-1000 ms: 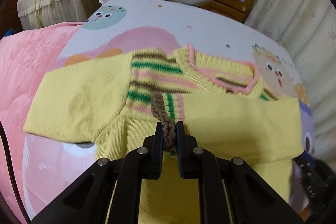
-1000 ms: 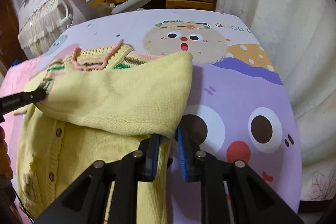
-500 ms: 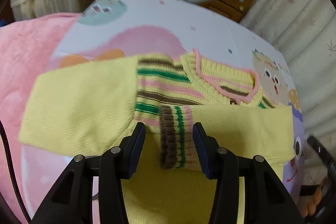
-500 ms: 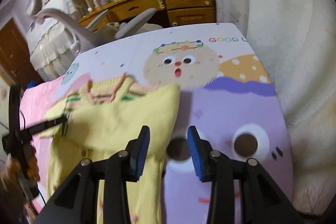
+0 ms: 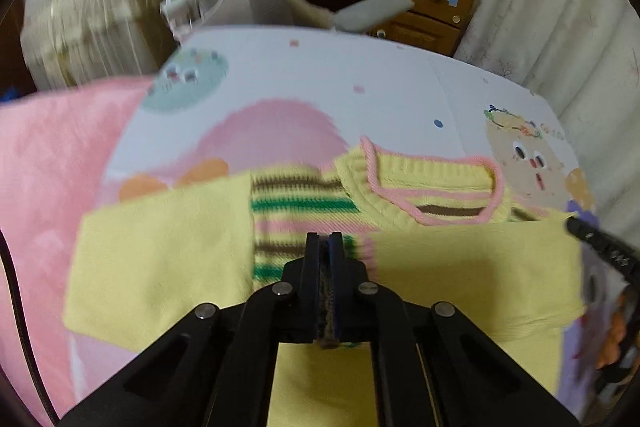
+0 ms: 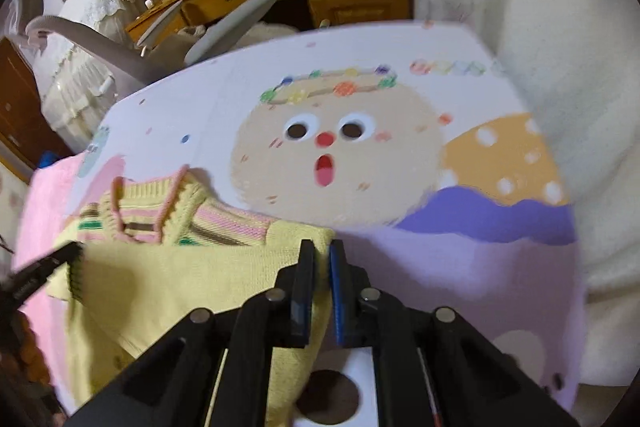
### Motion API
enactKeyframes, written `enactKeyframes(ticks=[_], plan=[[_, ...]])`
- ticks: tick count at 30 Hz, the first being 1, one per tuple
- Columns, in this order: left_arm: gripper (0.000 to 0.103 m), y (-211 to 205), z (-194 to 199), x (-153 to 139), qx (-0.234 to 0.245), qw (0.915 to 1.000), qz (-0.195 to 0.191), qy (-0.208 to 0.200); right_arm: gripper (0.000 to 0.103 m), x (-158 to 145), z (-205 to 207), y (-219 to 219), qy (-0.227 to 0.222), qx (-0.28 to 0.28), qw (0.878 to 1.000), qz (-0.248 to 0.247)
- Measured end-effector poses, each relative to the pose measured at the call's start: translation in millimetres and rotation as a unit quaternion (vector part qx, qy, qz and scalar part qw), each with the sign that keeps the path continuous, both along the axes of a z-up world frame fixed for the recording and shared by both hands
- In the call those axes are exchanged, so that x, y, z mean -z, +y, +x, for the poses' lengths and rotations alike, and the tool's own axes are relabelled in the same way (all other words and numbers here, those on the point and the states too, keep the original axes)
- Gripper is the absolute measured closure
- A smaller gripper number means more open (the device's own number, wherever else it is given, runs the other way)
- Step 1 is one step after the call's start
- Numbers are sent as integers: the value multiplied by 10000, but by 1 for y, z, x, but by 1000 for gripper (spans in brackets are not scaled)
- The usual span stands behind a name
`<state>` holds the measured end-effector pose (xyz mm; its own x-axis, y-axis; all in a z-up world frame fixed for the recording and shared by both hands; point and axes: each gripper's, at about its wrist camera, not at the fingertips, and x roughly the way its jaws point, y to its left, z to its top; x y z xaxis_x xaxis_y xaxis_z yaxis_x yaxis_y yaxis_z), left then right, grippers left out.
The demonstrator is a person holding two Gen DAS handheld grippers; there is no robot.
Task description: Fold large clothes
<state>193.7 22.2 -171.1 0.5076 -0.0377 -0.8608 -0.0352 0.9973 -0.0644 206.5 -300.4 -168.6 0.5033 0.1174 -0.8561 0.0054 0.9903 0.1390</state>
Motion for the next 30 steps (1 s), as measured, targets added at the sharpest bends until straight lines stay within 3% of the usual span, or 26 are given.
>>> enactKeyframes(ticks=[4, 9, 15, 22, 25, 28, 30], plan=[[102, -2, 5, 17, 0, 9992, 361, 149, 95, 12, -4, 3, -12, -64, 9998, -203], [101, 3, 3, 23, -34, 9991, 363, 203, 87, 9, -3, -1, 90, 39, 9998, -195], [97, 14, -8, -13, -341, 9992, -173, 89, 85, -25, -31, -4, -206, 227, 9994, -151], [92, -27, -17, -20, 222, 9967, -751, 228, 85, -36, -61, 36, -226, -353, 9991, 115], [90, -51, -19, -9, 424, 9959, -708, 370, 85, -29, -66, 56, -198, -581, 9981, 3], [89, -63, -20, 10, 470, 9964, -300, 633, 87, -15, -72, 61, -113, -598, 9977, -304], [85, -63, -24, 11, 549, 9971, -186, 500, 91, -8, -77, 55, -69, -555, 9974, -455]])
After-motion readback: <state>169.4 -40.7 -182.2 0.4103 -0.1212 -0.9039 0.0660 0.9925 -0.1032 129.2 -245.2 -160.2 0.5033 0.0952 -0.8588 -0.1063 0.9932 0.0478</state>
